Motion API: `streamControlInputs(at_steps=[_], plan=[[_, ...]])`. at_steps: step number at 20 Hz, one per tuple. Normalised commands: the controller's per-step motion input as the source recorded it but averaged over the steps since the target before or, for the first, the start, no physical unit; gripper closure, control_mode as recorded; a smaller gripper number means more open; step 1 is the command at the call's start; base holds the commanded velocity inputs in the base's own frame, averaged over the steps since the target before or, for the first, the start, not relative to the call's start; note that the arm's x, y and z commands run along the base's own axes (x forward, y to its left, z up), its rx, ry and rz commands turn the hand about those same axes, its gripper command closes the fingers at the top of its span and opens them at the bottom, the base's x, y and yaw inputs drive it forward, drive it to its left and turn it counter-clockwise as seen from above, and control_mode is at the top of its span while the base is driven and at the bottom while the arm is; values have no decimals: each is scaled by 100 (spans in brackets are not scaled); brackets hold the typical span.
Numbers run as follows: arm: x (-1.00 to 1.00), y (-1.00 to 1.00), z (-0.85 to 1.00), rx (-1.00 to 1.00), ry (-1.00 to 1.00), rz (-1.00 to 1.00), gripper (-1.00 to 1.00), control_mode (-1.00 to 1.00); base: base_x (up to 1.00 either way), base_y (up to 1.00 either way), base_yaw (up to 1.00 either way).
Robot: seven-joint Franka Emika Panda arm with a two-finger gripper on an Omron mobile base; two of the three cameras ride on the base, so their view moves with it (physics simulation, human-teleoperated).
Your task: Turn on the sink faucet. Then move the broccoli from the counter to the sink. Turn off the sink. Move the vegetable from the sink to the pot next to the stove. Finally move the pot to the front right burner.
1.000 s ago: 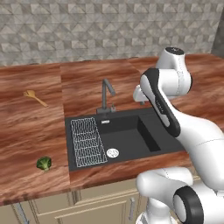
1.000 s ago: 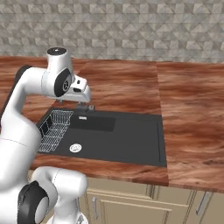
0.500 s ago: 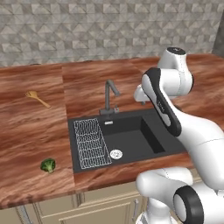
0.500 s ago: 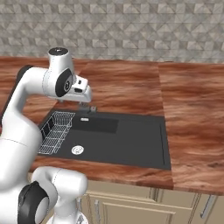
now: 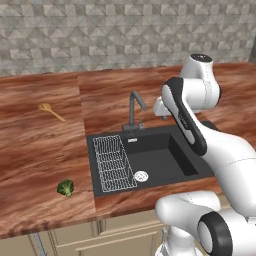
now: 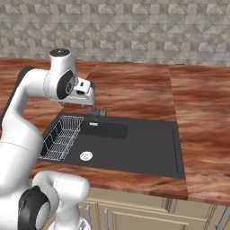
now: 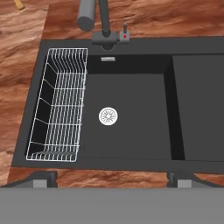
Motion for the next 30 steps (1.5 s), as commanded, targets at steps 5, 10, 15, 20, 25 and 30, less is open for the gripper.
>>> streamControlInputs(at_steps=[5,10,15,20,25,30], plan=[[0,0,0,0,0,0,-100,100,20,15,13],[0,0,0,0,0,0,-100,100,21,12,3],[0,0,0,0,0,0,-100,100,20,5,0],[0,0,0,0,0,0,-100,-100,2,0,0],[0,-50,-14,8,0,1,-100,-100,0,0,0],[0,-95,-27,16,-1,3,-100,-100,0,0,0]])
